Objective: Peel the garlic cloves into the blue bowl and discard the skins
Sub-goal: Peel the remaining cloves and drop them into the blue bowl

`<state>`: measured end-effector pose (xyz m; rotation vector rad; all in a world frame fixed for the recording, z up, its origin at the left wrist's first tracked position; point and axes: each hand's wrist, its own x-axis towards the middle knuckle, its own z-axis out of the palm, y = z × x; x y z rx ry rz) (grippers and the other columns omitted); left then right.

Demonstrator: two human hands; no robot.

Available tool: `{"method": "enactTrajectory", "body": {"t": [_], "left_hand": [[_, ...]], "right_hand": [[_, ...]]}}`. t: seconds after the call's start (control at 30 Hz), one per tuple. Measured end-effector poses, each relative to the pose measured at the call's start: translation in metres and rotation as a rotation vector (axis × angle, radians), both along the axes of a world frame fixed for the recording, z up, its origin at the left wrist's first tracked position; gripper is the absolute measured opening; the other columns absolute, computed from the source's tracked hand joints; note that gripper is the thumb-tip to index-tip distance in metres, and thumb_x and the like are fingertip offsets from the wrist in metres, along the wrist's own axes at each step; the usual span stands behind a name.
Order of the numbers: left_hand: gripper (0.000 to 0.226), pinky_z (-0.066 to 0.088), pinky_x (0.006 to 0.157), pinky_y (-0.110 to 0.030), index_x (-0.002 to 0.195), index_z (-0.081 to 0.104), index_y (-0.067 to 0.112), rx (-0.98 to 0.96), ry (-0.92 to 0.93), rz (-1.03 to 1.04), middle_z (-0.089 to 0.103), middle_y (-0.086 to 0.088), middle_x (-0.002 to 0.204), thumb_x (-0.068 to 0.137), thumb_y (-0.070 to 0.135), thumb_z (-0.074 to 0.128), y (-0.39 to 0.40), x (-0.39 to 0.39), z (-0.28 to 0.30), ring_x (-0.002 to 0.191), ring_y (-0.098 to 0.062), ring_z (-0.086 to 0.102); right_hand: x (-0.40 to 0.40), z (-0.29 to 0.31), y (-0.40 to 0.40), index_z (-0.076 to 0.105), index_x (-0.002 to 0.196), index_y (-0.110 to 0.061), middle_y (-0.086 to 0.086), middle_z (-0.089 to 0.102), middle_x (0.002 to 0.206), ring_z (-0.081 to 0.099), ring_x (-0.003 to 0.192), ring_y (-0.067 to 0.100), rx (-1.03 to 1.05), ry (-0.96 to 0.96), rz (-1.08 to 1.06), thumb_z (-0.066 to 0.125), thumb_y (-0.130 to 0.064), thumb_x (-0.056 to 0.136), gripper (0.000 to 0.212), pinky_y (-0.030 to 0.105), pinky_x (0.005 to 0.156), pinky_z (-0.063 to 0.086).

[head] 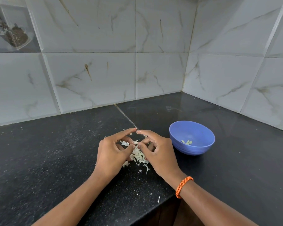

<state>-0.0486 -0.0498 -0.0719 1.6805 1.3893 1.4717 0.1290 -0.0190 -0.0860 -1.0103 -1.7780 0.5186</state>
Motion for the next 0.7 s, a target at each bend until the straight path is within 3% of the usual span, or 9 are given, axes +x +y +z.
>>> {"method": "enactTrajectory", "body": {"t": [0.3, 0.47, 0.63, 0.7], "left_hand": [[0.050, 0.058, 0.062, -0.029, 0.127, 0.077, 0.040, 0.014, 0.004, 0.033, 0.078, 0.010, 0.092, 0.093, 0.004, 0.077, 0.0008, 0.0001, -0.0008, 0.053, -0.019, 0.074], [0.046, 0.062, 0.060, -0.035, 0.123, 0.079, 0.040, 0.025, 0.018, 0.046, 0.077, 0.012, 0.089, 0.095, 0.004, 0.075, 0.0032, -0.0015, -0.0031, 0.049, -0.019, 0.071], [0.049, 0.055, 0.055, -0.024, 0.129, 0.076, 0.039, 0.041, 0.061, 0.056, 0.077, 0.016, 0.091, 0.095, 0.004, 0.073, 0.0059, -0.0007, -0.0043, 0.042, -0.015, 0.063], [0.051, 0.053, 0.054, -0.022, 0.134, 0.074, 0.037, 0.040, 0.056, 0.025, 0.075, 0.013, 0.085, 0.095, 0.003, 0.072, 0.0061, -0.0004, -0.0043, 0.042, -0.014, 0.060]], "right_hand": [[-0.0013, 0.0036, -0.0032, 0.067, 0.139, -0.037, -0.017, 0.075, 0.082, 0.069, 0.061, 0.014, 0.030, -0.068, 0.006, 0.075, -0.014, 0.097, 0.048, 0.024, 0.066, 0.059], [-0.0012, 0.0031, -0.0032, 0.067, 0.137, -0.038, -0.018, 0.075, 0.082, 0.067, 0.059, 0.016, 0.031, -0.075, 0.006, 0.073, -0.015, 0.097, 0.047, 0.035, 0.065, 0.060], [-0.0031, 0.0021, -0.0023, 0.066, 0.138, -0.039, -0.019, 0.073, 0.088, 0.069, 0.070, 0.013, 0.053, -0.139, -0.023, 0.071, -0.022, 0.100, 0.042, 0.040, 0.070, 0.060], [-0.0035, 0.0014, -0.0017, 0.065, 0.139, -0.037, -0.019, 0.071, 0.096, 0.068, 0.076, 0.012, 0.078, -0.140, -0.032, 0.071, -0.019, 0.100, 0.044, 0.035, 0.072, 0.060]]}}
